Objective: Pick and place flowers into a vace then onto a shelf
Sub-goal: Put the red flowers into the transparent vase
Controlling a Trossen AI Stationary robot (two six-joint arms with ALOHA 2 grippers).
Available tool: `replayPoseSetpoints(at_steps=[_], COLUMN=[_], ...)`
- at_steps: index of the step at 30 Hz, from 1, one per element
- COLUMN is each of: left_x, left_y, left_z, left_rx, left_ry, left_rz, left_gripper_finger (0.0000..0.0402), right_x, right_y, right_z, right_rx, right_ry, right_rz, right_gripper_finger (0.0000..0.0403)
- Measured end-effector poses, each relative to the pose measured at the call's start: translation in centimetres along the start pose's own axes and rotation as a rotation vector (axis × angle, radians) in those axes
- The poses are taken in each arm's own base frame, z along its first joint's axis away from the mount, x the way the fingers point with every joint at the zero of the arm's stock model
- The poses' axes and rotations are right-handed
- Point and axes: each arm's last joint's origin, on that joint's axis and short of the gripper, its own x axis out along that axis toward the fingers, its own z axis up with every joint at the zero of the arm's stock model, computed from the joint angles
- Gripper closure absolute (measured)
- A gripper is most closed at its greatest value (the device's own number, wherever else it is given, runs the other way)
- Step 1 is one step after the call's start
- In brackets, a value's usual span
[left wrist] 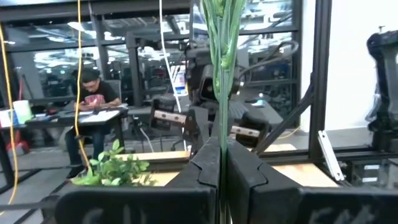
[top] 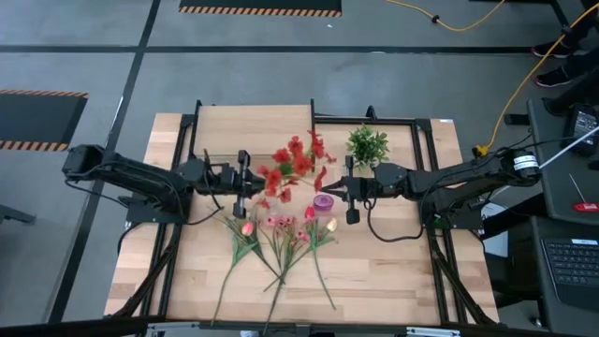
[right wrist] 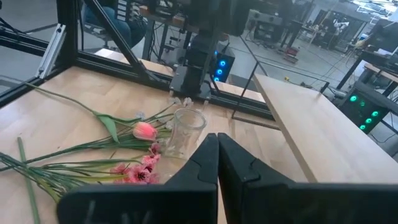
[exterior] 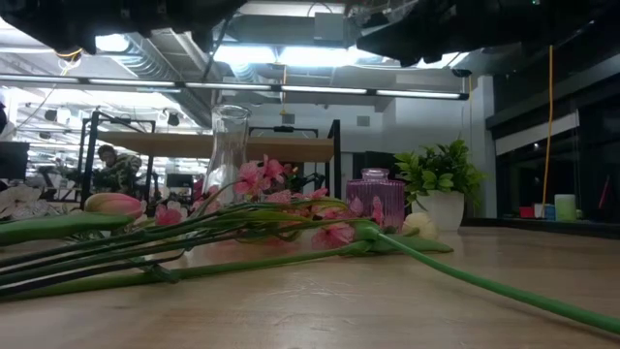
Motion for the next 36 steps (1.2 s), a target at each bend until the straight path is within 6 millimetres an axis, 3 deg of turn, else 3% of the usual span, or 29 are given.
replayPoseSetpoints(at_steps=[21, 36], left_x=[2.5, 0.6], left_y=[-0.6, -0.5], left_z=[-3.5, -4.8], left_rx=[-0.021, -0.058], left_ry=[-0.043, -0.065], left_rz=[-0.006, 0.026], left_gripper_finger=[0.0398, 0.0397], right_x=[0.0, 0.0], right_y=[0.0, 0.0], right_z=[-0.1, -0.2], right_rx=[-0.004, -0.005], right_ry=[0.014, 0.019], right_rz=[0.004, 0.005], right_gripper_finger=[0.0401, 0.0401])
